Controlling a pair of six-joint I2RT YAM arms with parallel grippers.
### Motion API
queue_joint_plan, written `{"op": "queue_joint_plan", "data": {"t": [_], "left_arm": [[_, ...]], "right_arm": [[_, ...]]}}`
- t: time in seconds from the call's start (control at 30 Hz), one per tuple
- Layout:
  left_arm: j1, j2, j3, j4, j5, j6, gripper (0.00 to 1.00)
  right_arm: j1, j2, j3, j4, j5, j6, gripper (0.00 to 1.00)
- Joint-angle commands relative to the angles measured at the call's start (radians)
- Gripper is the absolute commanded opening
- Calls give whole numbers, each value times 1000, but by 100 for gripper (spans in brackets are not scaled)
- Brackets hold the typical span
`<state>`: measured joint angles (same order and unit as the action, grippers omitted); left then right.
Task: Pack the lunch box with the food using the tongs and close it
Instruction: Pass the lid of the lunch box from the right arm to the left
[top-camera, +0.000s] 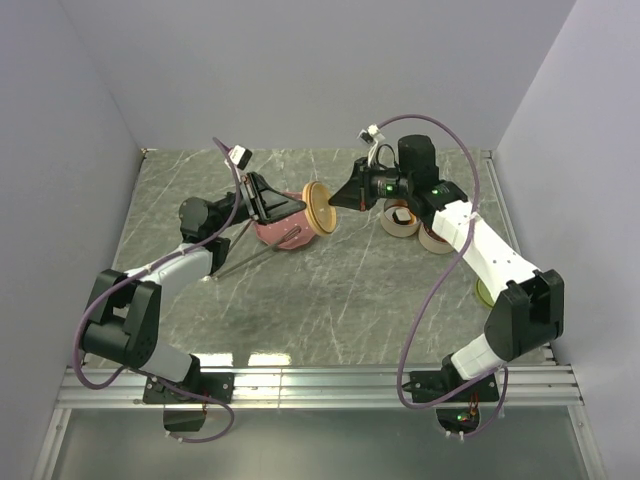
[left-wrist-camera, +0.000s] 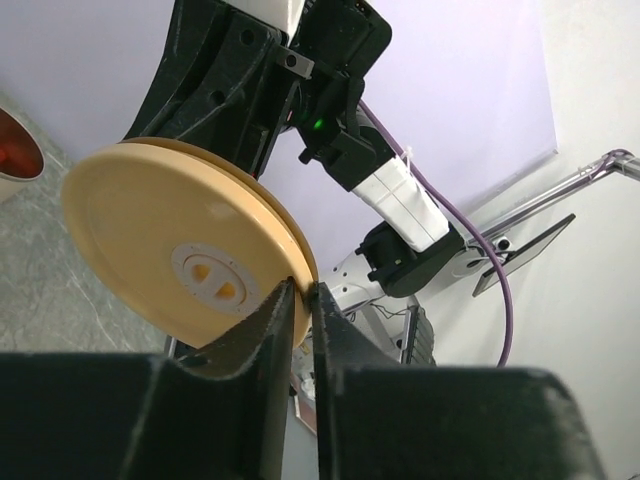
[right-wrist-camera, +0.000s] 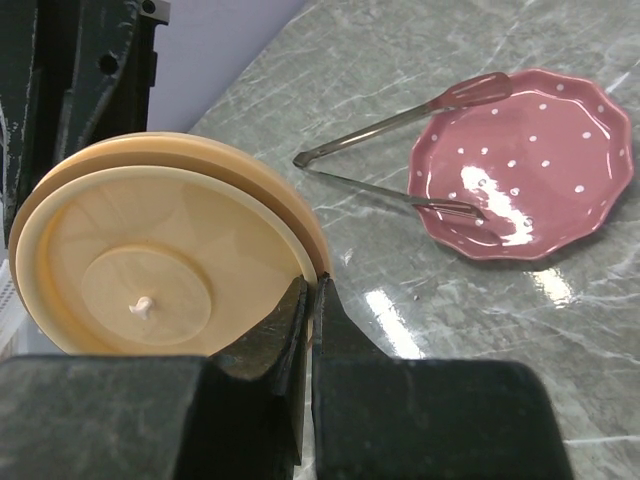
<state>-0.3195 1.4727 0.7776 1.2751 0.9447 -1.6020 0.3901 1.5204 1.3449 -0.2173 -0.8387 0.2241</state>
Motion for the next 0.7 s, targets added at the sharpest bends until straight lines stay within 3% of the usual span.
{"op": "queue_joint_plan", "data": {"t": [0.0,0.13,0.37,0.53,0.57,0.6,0.63,0.67], "left_arm": [[-7,-5,52,44,-3,47,14],[-9,-12,58,3,8,73,1],[-7,-17,159,-247,92,299,1],[-9,-3,288,-504,141,505,1],[-10,14,325,-582,144,645,1],[-13,24,369,-811,144,736,1],[-29,40,478,-924,140,839,1],[-39,79,546,-1077,126,1069,1]], "right_arm": [[12,-46,-9,47,15,-20,0],[13,-34,20,3,18,-46,3],[-14,-26,40,-34,32,-32,49],[-83,-57,36,-51,30,-25,69],[-118,-63,37,-60,29,-32,72],[-138,-77,42,-86,27,-38,74],[-157,-84,43,-100,27,-43,75],[-180,-92,42,-114,30,-55,77]]}}
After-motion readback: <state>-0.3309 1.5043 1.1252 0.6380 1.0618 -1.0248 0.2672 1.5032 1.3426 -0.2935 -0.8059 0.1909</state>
